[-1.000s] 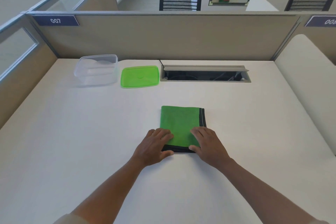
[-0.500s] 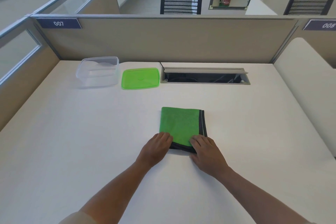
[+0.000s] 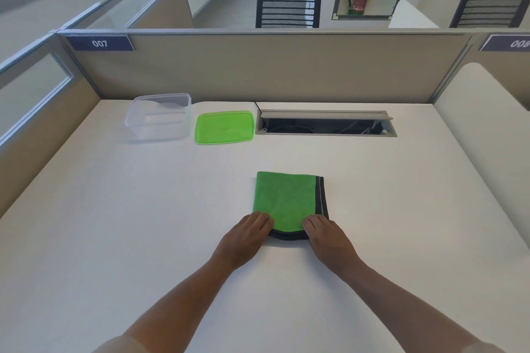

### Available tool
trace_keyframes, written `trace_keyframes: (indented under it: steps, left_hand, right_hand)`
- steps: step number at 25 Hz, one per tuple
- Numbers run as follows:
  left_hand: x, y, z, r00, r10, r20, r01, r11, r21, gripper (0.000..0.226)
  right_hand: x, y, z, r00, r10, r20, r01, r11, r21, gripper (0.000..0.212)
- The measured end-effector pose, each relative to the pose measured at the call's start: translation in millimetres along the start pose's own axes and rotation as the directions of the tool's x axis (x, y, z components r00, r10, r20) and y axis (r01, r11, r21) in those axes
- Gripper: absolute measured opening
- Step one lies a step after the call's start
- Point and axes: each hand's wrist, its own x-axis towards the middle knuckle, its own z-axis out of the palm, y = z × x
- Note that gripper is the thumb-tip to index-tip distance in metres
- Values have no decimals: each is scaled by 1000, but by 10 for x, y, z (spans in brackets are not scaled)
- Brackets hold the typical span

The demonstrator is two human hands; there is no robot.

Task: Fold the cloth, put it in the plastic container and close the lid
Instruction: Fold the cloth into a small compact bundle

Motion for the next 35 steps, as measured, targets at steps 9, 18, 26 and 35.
trace_keyframes:
  steps: [9, 18, 26, 35]
  left_hand:
    - [320, -36, -191, 984, -174, 41, 177, 978, -114, 21]
    - [558, -256, -442, 966, -255, 47, 254, 890, -378, 19]
    - [547, -360, -348, 992, -122, -27, 104, 926, -363, 38]
    - [573, -513, -170, 981, -191, -22, 154, 851, -503, 17]
  right_hand:
    - [-26, 23, -17, 999, 27, -18, -27, 1000, -7, 31]
    - [93, 69, -77, 997, 68, -41, -67, 997, 30, 51]
    - [230, 40, -72, 973, 208, -99, -202, 977, 66, 40]
    - [531, 453, -426, 886, 450, 114, -393, 594, 702, 15]
